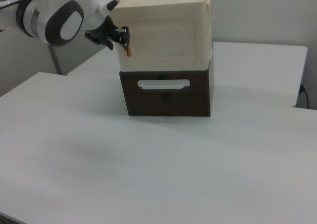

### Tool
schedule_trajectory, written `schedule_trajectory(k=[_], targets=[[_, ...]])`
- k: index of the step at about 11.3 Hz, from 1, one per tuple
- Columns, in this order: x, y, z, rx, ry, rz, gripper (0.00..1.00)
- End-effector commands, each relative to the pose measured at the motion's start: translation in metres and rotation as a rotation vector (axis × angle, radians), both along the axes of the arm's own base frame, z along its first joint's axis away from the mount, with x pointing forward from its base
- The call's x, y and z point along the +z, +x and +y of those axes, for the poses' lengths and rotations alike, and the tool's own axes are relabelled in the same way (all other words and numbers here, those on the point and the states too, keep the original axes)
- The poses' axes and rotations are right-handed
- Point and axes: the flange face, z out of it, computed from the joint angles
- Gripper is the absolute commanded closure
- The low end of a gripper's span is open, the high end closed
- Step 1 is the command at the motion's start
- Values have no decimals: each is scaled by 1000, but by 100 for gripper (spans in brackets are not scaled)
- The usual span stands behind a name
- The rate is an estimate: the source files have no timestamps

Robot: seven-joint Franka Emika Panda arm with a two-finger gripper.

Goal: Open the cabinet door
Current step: 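Close the gripper on the orange door handle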

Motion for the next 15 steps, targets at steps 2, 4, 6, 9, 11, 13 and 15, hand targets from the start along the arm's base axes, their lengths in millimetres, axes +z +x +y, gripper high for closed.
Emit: schedule_trajectory(k=[2,4,6,9,11,13,15], targets=[[-9,14,20,-14,43,-137,51],[-15,25,30,-25,60,-189,55],[-18,40,33,-40,84,-217,58],[-22,60,38,-60,103,-231,60],[-28,69,39,-75,107,-251,60],[-29,74,42,-72,108,-255,62],[-26,74,47,-64,107,-259,77]])
